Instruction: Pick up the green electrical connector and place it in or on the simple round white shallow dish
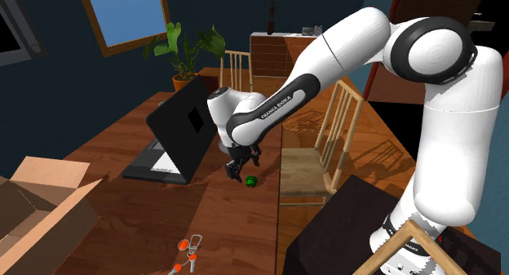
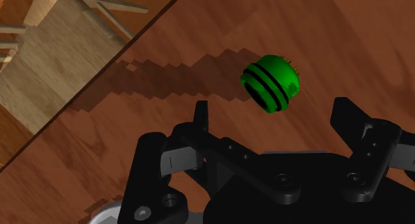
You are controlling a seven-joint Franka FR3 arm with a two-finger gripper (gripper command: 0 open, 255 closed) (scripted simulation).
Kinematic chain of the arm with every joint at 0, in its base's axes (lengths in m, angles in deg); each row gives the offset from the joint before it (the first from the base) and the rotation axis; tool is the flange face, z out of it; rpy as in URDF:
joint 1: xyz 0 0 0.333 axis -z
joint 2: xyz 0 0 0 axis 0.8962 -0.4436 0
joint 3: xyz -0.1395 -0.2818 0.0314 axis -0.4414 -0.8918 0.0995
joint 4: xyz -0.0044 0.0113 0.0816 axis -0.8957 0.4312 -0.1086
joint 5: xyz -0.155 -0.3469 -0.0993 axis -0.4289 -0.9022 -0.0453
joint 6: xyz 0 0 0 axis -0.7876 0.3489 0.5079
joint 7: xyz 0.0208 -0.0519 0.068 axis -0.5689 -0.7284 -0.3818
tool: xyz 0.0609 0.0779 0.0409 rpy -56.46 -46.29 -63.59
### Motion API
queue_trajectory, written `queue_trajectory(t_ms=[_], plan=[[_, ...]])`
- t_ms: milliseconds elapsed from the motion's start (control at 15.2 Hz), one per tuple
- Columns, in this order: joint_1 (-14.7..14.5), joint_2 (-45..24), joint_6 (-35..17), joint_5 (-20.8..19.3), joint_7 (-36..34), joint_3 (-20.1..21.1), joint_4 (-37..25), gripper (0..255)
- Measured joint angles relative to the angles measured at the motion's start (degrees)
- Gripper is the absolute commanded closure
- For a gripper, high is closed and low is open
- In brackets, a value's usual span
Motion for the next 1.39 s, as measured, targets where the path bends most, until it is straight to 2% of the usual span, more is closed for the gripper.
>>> queue_trajectory(t_ms=[330,660,726,1386], plan=[[0.0,-1.37,-2.8,-0.97,-0.66,-0.44,1.61,0],[-0.01,-1.55,-3.09,-1.1,-0.75,-0.49,1.72,0],[-0.01,-1.55,-3.09,-1.1,-0.75,-0.49,1.72,255],[-0.01,-1.55,-3.1,-1.1,-0.75,-0.49,1.72,255]])
